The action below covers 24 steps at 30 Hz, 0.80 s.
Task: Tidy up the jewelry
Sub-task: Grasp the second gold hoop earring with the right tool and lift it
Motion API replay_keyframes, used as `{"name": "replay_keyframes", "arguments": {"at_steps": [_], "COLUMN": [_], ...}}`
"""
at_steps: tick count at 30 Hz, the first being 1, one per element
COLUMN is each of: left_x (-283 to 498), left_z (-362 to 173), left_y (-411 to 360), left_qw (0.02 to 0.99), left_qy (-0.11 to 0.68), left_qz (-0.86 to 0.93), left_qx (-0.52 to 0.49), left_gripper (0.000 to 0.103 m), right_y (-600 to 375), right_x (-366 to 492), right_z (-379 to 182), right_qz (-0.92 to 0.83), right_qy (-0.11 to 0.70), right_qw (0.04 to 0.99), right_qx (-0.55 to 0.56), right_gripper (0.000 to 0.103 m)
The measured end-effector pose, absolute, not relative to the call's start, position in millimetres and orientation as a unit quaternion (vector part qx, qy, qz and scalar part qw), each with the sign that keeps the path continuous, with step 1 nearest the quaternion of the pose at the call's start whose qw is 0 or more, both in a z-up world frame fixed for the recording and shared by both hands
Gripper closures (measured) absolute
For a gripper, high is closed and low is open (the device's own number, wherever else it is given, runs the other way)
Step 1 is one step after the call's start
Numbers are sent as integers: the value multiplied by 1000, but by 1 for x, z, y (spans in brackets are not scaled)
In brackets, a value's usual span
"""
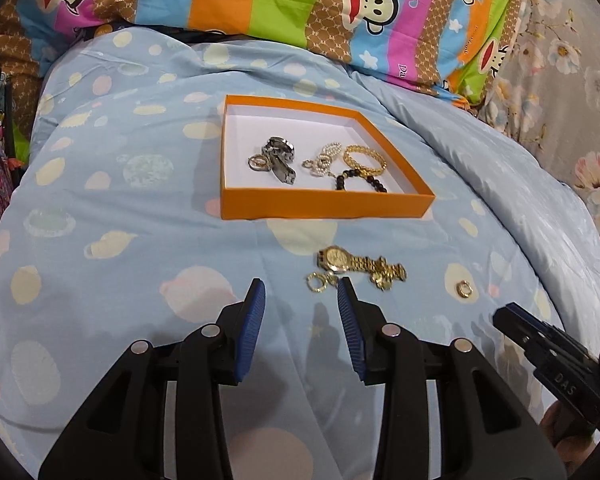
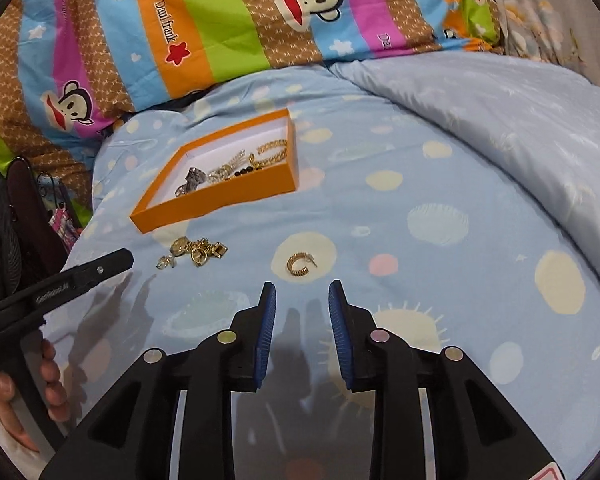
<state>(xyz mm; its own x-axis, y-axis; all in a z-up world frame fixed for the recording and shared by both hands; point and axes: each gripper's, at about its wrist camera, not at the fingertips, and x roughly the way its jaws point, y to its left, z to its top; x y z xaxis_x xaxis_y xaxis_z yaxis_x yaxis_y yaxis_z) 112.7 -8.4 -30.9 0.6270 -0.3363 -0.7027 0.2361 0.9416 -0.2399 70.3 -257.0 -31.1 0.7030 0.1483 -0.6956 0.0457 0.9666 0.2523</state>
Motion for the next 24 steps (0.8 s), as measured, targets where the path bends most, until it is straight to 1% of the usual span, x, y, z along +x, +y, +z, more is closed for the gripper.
{"name": "replay_keyframes", "arguments": {"at_steps": [1,2,3,8,15,17,21,22,24], "left_x": [111,109,107,105,106,107,109,109,110], "left_z": [-32,-33,-34,-41,-43,-44,-46,-46,-46], "left_y": [-9,-9,-9,-3,-1,-2,-3,-3,-4], "left_qw": [900,900,900,896,892,891,889,889,889], "left_qy": [402,402,402,411,413,415,420,420,420], "left_qz": [-160,-159,-158,-156,-164,-164,-165,-165,-164], "left_qx": [-61,-59,-59,-71,-80,-80,-80,-80,-80], "left_gripper": [64,60,59,58,58,58,58,58,58], "right_y": [-256,-255,-254,-253,-244,-241,-238,-239,-240], "right_x": [75,77,81,98,116,117,117,117,115], "right_z": [-32,-34,-35,-38,-44,-44,-45,-45,-46], "right_qz": [26,25,22,16,12,7,-6,-6,-6], "right_qy": [389,391,392,399,428,430,434,434,433], "right_qw": [913,912,912,909,899,899,898,898,898], "right_qx": [124,123,121,118,94,83,69,69,72], "right_gripper": [69,68,66,63,63,65,80,83,83]}}
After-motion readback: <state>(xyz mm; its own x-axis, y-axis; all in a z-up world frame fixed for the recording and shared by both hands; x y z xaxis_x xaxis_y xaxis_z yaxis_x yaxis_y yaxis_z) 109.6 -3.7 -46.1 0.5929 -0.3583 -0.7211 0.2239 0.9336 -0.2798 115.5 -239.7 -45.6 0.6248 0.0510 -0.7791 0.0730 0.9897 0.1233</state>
